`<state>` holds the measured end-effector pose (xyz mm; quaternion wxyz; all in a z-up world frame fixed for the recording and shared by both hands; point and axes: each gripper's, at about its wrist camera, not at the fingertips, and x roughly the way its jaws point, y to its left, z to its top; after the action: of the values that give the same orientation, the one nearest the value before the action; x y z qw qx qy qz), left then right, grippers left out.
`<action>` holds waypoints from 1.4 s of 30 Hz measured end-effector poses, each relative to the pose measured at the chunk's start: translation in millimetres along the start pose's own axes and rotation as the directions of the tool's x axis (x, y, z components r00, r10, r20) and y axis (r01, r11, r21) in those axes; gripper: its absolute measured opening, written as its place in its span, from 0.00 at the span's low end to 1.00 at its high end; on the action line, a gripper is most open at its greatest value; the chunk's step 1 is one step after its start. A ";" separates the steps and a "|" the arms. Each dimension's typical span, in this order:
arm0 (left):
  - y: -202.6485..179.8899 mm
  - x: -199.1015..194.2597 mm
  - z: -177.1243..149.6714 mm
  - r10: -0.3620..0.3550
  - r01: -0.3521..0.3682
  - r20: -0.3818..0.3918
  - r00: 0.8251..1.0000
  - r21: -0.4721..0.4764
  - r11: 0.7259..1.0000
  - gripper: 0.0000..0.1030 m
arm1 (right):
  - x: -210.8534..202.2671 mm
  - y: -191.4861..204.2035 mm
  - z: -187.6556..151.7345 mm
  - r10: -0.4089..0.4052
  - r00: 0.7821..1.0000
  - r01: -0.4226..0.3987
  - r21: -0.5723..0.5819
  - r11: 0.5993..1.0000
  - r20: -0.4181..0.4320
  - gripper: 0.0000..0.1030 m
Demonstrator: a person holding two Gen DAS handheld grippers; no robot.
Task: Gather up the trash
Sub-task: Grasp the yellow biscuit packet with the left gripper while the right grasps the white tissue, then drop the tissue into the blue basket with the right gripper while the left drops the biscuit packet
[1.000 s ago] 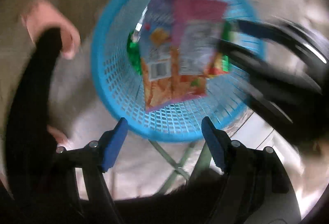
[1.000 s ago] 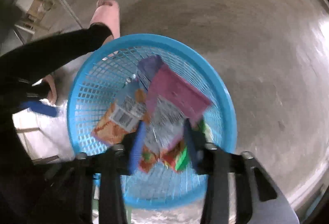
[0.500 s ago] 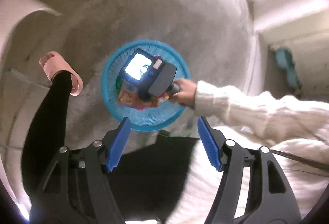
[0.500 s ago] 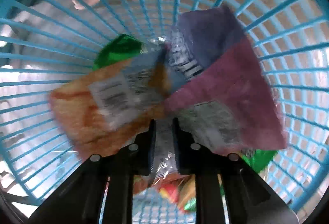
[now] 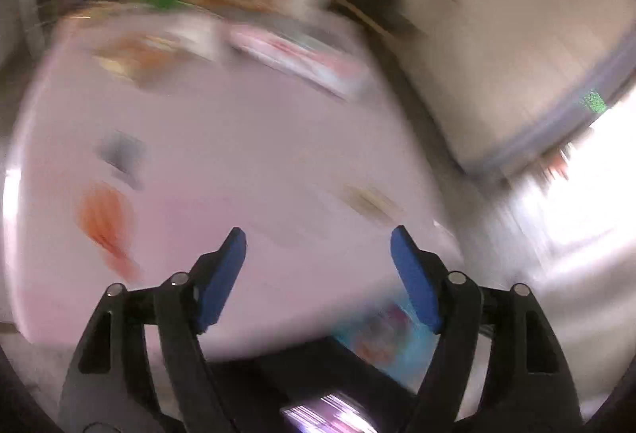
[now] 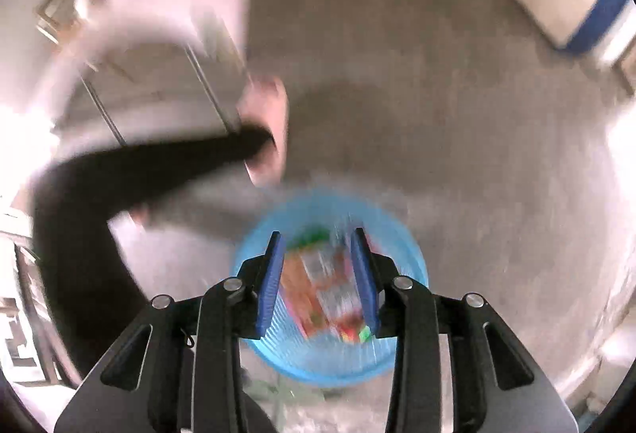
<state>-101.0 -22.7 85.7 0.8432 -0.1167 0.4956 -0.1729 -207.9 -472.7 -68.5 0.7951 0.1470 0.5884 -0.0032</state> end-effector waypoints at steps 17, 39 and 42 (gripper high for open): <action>217.0 138.7 189.9 0.251 -0.249 0.078 0.965 -0.026 0.968 0.75 | -16.4 348.3 280.6 0.293 0.948 -0.096 -0.772 0.628 0.121 0.74; 211.6 117.9 153.6 0.350 -0.346 0.016 0.937 0.184 0.920 0.09 | 135.4 509.5 332.1 0.012 1.000 -0.014 -0.922 0.386 -0.010 0.19; 216.9 108.3 145.9 0.334 -0.335 0.033 0.942 0.127 0.934 0.08 | 114.8 505.1 326.8 0.091 0.996 -0.058 -0.894 0.445 -0.019 0.16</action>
<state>113.6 135.0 -10.0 0.8687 0.0238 0.4914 -0.0584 222.8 -47.8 26.5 0.7623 -0.2669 0.4825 0.3388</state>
